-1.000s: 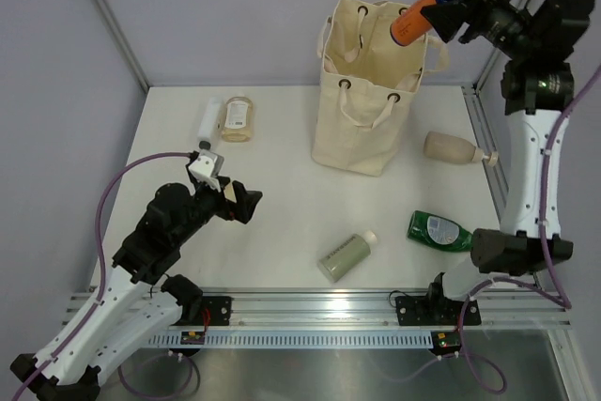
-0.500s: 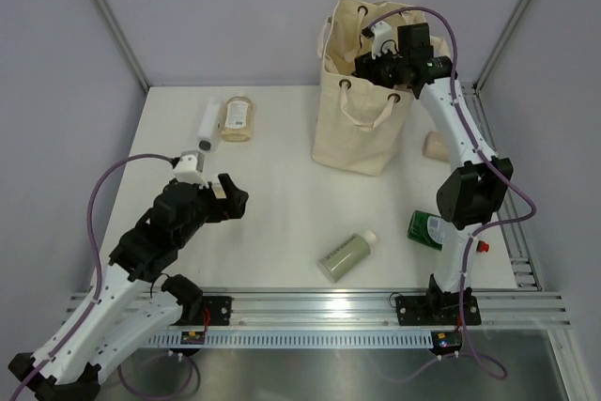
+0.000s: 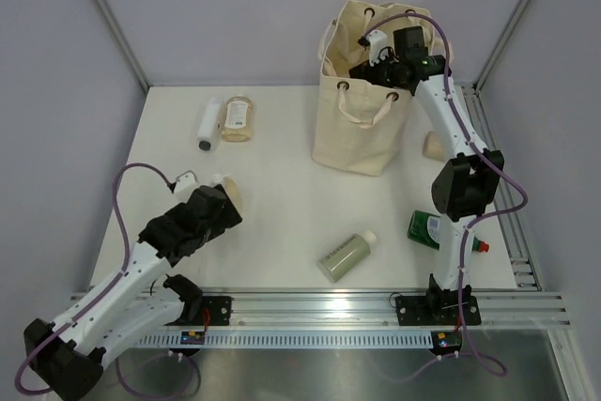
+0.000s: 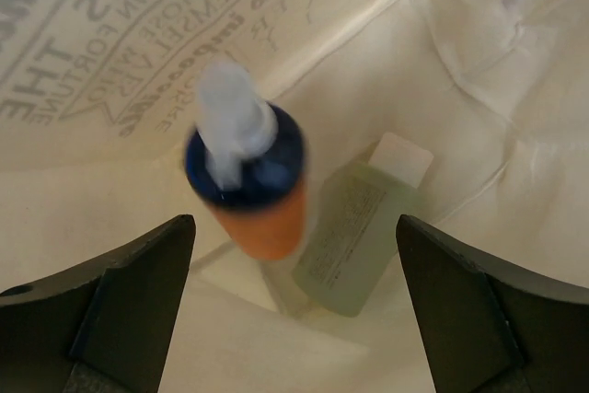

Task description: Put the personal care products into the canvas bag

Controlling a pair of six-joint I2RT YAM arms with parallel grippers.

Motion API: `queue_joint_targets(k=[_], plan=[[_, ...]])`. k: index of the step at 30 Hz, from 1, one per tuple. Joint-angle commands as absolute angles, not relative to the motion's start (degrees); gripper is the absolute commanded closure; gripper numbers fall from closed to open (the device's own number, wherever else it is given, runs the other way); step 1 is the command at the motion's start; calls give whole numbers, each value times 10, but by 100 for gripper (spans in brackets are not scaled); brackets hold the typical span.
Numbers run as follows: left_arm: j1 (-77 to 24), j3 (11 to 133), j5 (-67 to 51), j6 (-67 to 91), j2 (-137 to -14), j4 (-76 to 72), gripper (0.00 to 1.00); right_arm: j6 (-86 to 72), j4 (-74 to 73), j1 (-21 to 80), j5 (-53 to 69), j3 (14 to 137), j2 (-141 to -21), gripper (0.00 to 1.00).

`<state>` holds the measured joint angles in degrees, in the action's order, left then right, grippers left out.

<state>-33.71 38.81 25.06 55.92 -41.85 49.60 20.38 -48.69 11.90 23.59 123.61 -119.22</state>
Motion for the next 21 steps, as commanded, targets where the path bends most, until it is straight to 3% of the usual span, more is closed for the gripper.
queue_joint_targets(k=[1, 12, 21], plan=[[-337, 362, 274, 576, -449, 423, 1, 211, -479, 120, 250, 1267, -1159, 0], [-336, 333, 319, 394, -532, 207, 1, 225, -527, 98, 380, 1290, -992, 1], [-308, 410, 396, 343, -715, 193, 1, 188, -463, 30, 507, 1029, -761, 0]])
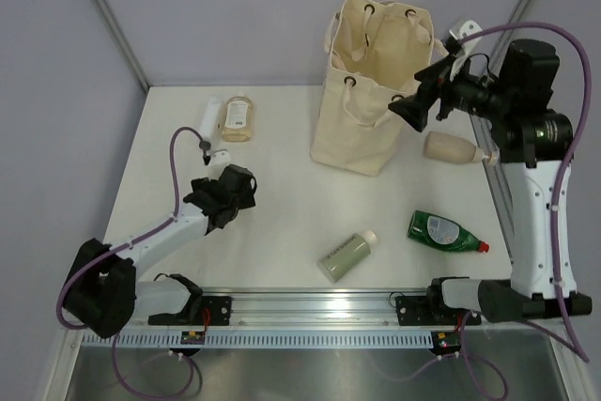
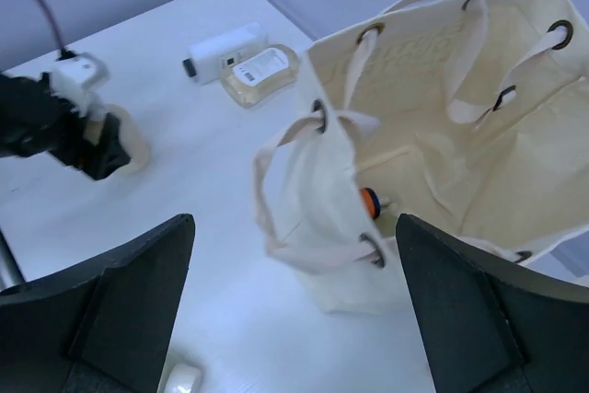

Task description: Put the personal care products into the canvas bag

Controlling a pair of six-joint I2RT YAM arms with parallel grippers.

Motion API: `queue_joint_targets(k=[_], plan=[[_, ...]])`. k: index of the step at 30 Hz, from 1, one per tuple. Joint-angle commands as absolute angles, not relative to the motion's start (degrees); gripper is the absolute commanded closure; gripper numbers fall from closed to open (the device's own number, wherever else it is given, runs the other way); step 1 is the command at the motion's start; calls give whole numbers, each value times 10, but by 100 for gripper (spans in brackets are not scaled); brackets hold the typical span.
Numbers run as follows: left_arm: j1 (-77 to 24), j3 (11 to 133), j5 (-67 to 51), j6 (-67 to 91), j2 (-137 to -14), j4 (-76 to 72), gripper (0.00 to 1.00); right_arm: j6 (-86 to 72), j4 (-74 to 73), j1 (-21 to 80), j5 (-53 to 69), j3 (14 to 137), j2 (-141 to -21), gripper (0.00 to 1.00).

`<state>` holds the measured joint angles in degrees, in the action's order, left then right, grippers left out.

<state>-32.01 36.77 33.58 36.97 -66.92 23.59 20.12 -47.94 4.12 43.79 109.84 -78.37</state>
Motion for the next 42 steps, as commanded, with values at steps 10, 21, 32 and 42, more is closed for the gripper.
queue_joint_targets(k=[10, 21, 32, 42], plan=[[-253, 417, 348, 268, -777, 78, 9, 225, -413, -36, 582, 739, -569, 0], [-201, 412, 201, 165, -773, -10, 1, 209, -384, -52, 628, 665, -516, 0], [-178, 449, 142, 140, -822, -60, 7, 206, -370, -58, 653, 639, -499, 1], [-150, 476, 49, 179, -849, -76, 83, 207, -376, -65, 662, 631, -485, 0]])
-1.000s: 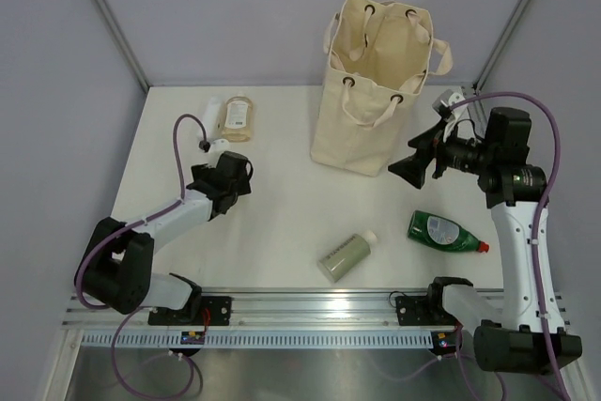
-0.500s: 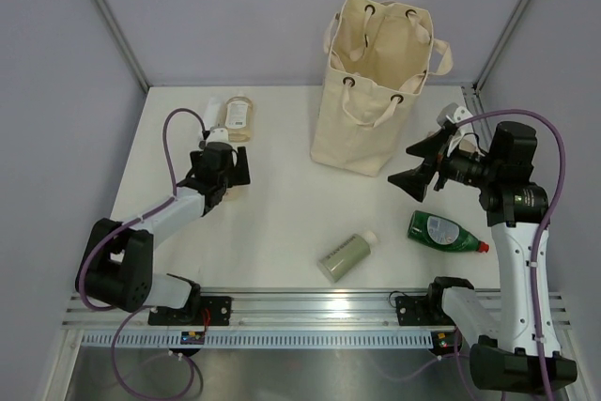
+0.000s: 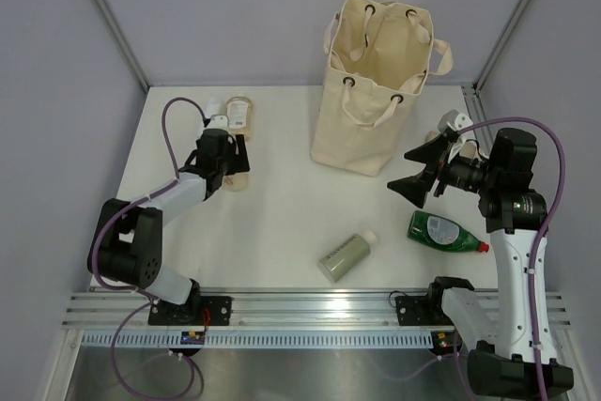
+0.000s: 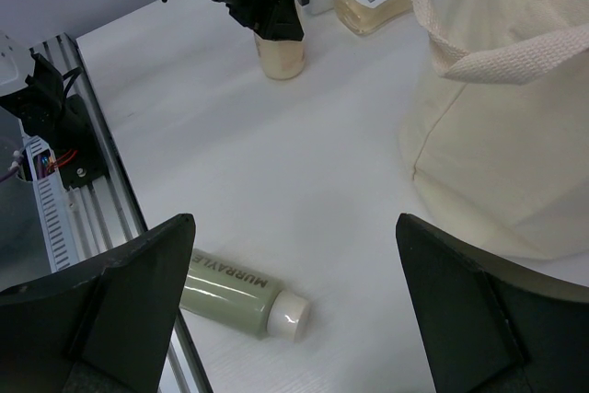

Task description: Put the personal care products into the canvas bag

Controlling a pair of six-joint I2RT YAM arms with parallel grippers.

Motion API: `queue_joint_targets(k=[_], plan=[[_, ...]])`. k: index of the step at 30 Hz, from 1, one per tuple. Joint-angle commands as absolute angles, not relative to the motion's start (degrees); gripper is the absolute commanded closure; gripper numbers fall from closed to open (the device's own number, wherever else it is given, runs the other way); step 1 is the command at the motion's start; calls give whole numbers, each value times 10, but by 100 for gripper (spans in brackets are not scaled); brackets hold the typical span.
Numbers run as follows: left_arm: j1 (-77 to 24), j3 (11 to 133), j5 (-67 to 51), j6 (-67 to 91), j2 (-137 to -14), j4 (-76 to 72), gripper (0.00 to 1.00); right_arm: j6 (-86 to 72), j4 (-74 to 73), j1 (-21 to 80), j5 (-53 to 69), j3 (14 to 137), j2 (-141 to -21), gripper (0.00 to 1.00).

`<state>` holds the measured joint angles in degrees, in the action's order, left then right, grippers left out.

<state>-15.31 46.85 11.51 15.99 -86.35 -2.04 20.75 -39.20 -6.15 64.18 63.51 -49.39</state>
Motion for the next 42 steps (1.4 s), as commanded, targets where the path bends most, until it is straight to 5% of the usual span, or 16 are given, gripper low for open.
queue_joint_targets(k=[1, 5, 15, 22, 29, 37, 42], plan=[[-150, 469, 26, 181, -840, -83, 89, 207, -378, -66, 661, 628, -482, 1], [-150, 450, -57, 195, -775, -102, 100, 209, -380, -70, 658, 619, -473, 0], [-151, 504, -271, 371, -672, -133, 100, 189, -370, -98, 642, 594, -448, 1], [-199, 675, -304, 557, -689, -201, 100, 162, -350, -119, 638, 587, -439, 1], [-286, 998, -226, 577, -837, -104, 100, 130, -323, -137, 656, 571, -432, 0], [-346, 1423, -110, 473, -1164, 15, 100, 97, -294, -163, 678, 551, -409, 1], [-361, 1419, -32, 354, -1215, 27, 100, 81, -278, -192, 689, 524, -381, 0]])
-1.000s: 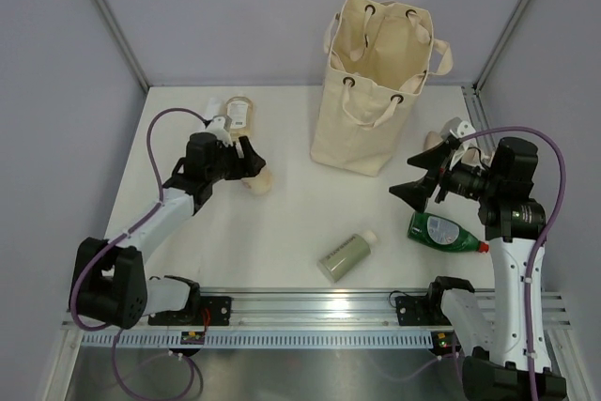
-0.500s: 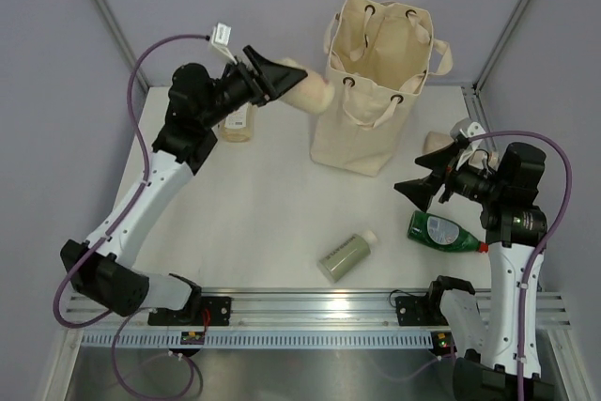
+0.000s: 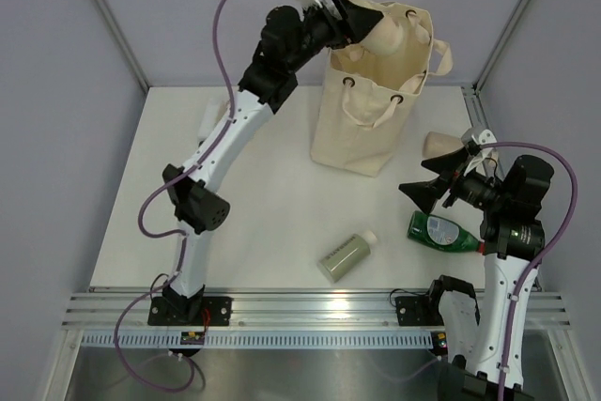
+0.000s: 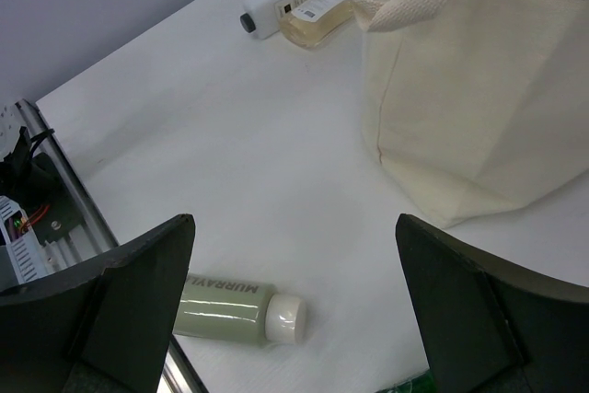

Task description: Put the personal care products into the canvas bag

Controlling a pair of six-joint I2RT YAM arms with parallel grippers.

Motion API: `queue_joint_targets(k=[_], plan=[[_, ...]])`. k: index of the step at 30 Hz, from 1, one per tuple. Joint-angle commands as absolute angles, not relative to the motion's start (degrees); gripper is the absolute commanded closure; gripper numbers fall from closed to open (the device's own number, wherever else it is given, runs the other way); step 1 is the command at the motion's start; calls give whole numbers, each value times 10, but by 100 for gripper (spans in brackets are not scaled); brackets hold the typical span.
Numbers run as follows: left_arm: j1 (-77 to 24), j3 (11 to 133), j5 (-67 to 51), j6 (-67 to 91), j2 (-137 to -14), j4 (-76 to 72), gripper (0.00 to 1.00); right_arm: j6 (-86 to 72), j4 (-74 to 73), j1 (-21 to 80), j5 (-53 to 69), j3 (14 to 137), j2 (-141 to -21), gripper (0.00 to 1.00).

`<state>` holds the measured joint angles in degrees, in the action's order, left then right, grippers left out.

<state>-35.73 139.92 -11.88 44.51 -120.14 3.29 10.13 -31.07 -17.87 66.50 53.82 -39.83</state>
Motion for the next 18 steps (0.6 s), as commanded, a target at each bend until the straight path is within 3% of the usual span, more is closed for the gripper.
queue_joint_targets(k=[1, 12, 16, 18], plan=[[-363, 1419, -27, 342, -1227, 36, 100, 78, -275, -194, 691, 519, -376, 0], [-403, 1349, -40, 136, -1221, 185, 99, 206, -402, -200, 649, 534, -409, 0], [-409, 1299, -49, 127, -1226, 197, 89, 232, -431, -200, 611, 558, -438, 1], [-410, 1289, -51, 130, -1237, 201, 77, 226, -432, -200, 579, 562, -449, 0]])
